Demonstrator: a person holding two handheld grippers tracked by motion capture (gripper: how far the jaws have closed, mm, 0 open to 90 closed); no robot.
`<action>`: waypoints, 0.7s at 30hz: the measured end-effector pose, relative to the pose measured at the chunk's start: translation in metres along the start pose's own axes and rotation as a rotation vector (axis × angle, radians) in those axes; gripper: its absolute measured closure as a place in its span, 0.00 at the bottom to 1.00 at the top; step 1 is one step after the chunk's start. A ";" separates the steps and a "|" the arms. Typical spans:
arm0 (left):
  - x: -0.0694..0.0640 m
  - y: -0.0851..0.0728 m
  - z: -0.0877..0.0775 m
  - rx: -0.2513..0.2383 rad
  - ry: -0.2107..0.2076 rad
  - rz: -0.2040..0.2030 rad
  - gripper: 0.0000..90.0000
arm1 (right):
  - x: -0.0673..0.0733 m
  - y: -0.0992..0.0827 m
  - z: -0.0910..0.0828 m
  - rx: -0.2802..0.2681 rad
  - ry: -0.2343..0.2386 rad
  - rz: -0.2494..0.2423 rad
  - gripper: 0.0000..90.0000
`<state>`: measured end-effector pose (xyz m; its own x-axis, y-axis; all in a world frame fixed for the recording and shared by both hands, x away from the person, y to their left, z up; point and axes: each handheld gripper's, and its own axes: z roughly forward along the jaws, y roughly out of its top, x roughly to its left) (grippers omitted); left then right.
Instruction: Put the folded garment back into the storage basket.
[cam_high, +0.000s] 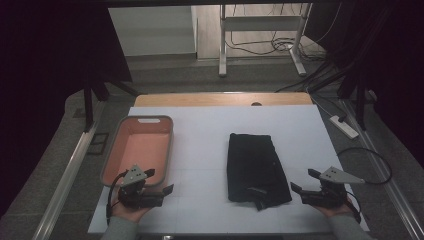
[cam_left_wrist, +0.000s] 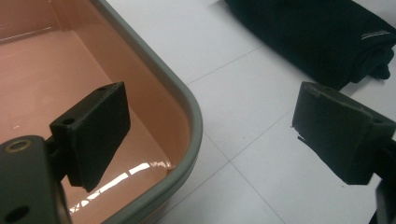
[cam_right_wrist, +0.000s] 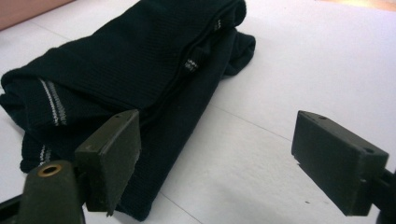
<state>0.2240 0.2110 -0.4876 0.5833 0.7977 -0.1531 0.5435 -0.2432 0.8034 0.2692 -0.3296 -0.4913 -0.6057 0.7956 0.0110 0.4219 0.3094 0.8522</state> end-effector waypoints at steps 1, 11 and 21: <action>0.000 0.000 0.000 0.000 0.000 0.000 0.12 | 0.000 0.000 0.000 0.000 0.000 0.000 0.19; -0.001 0.000 0.001 0.000 0.010 -0.006 0.12 | -0.005 -0.001 0.005 0.011 0.014 0.009 0.19; -0.004 0.000 -0.004 -0.009 0.012 -0.004 0.12 | -0.001 0.002 0.011 0.034 0.010 0.002 0.20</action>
<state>0.2189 0.2103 -0.4849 0.5736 0.8054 -0.1494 0.5403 -0.2349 0.8080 0.2781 -0.3239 -0.4959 -0.6115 0.7910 0.0178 0.4458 0.3258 0.8337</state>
